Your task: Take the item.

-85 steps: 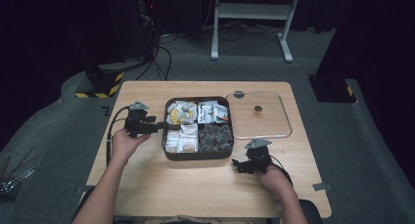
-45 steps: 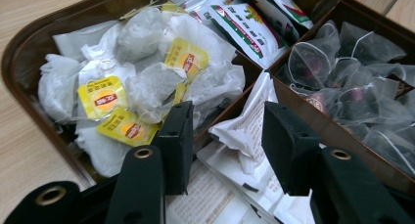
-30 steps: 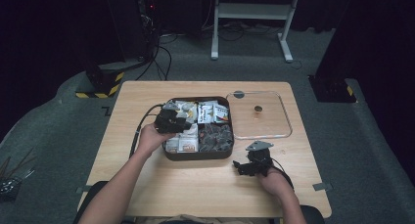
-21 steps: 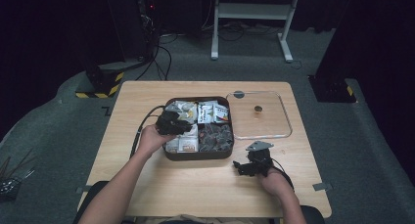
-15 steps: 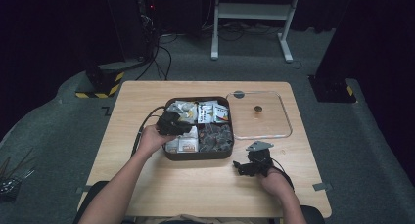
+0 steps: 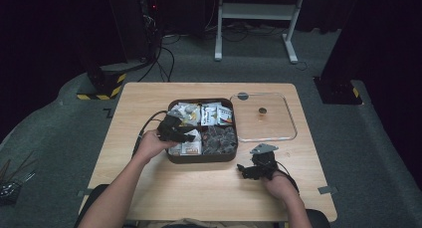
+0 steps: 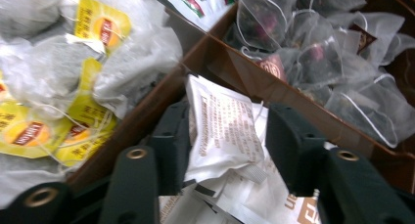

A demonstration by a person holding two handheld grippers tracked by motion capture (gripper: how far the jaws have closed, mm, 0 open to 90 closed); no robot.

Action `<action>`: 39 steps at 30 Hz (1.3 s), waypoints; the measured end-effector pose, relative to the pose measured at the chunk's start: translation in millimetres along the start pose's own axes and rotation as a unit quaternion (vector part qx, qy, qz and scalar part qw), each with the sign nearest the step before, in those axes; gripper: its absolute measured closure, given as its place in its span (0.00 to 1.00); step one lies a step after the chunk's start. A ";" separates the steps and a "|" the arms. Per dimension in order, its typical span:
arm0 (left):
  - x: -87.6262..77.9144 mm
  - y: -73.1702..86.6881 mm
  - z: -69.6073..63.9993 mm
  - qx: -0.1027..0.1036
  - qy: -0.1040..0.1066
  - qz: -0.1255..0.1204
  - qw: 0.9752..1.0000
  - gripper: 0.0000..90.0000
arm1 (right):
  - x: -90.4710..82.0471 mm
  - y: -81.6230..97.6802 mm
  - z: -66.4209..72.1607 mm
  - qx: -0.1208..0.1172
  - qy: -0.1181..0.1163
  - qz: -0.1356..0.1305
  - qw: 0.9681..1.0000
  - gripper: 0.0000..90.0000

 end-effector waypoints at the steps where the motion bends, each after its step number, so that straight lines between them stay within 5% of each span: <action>1: 1.1 1.1 0.3 0.002 -0.003 0.004 1.000 0.54 | 0.0 0.0 0.0 0.000 0.000 0.000 1.000 0.09; 7: 5.1 1.1 0.0 0.024 -0.026 0.011 0.999 0.59 | 0.0 0.0 0.0 0.000 0.000 0.000 1.000 0.09; 12: 5.4 -0.2 -0.1 0.008 -0.017 0.017 1.000 0.63 | 0.0 0.0 0.0 0.000 0.000 0.000 1.000 0.09; 17: 1.0 -2.0 -0.2 0.000 -0.018 0.014 1.000 0.82 | 0.0 0.0 0.0 0.000 0.000 0.000 1.000 0.09; 27: -2.0 -4.0 1.4 -0.014 -0.014 0.017 1.000 0.87 | 0.0 0.0 0.0 0.000 0.000 0.000 1.000 0.09; 39: -15.3 -8.5 1.3 -0.017 -0.015 -0.006 1.000 0.87 | 0.0 0.0 0.2 0.001 -0.001 0.000 1.000 0.09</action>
Point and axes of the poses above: each handheld gripper's, and its own axes: x roughly forward along the jaws, y roughly out of its underside, z roughly to its left, the point moved 5 cm from there along x, roughly forward along the jaws, and after that the axes turned 7 degrees about -x, right-handed, at the moved point
